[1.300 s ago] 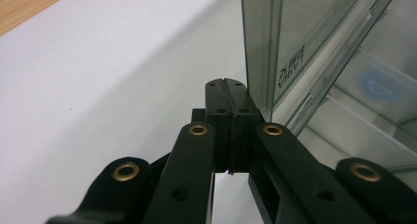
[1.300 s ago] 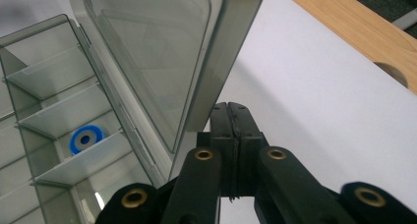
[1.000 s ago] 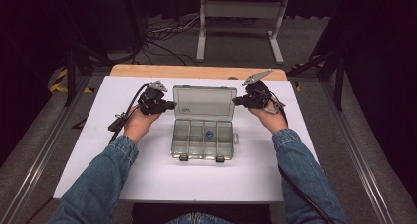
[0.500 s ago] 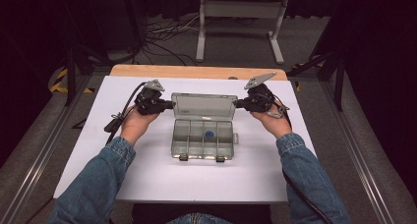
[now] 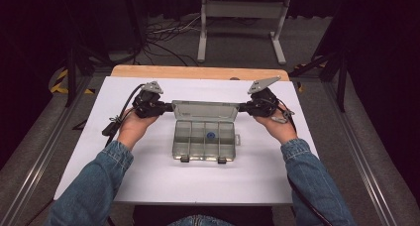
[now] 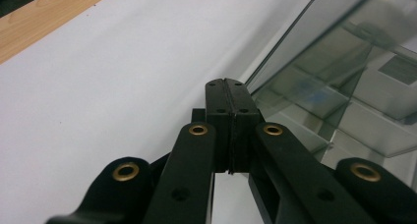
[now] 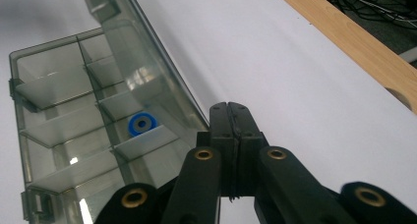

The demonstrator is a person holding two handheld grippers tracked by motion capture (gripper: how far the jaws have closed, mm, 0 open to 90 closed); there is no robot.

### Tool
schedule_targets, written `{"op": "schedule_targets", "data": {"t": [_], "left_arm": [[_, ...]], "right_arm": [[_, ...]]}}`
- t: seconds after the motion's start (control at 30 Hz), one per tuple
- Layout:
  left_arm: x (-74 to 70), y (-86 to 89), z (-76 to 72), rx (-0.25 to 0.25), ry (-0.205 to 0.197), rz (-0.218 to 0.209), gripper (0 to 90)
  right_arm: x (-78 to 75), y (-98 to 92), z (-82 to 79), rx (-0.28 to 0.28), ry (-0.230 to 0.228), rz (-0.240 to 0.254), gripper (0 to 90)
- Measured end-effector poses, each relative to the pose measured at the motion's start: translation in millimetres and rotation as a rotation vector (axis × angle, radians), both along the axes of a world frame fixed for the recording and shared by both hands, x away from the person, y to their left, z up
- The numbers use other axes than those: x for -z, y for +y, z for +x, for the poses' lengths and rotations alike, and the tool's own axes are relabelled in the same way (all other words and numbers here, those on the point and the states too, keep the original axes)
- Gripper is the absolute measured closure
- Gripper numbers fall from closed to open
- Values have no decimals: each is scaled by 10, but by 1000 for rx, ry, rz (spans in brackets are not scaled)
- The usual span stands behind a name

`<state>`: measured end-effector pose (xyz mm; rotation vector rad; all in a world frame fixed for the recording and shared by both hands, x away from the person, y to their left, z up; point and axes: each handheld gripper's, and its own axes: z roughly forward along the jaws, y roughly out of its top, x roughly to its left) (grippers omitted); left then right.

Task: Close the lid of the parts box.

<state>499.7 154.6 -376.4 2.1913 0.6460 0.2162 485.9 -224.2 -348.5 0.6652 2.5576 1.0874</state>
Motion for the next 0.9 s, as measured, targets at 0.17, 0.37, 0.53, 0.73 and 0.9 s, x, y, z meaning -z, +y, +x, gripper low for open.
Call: {"op": "schedule_targets", "data": {"t": [0.17, 0.37, 0.53, 0.73, 0.9], "left_arm": [[-43, 18, -53, 6, -6, -2, 897], [-82, 62, -137, 27, -9, -8, 897], [-109, 60, -208, 45, -5, -10, 897], [-135, 51, -284, 68, 3, -17, 897], [-120, 34, -327, 88, 20, -15, 897]], "right_arm": [[-8, 7, -64, -13, -5, -4, 900], [-16, 8, -130, -26, -6, -1, 900], [-14, 5, -185, -36, -1, -3, 900], [-12, 21, -257, -55, 3, -7, 900], [-4, 38, -311, -71, 13, -8, 900]]}}
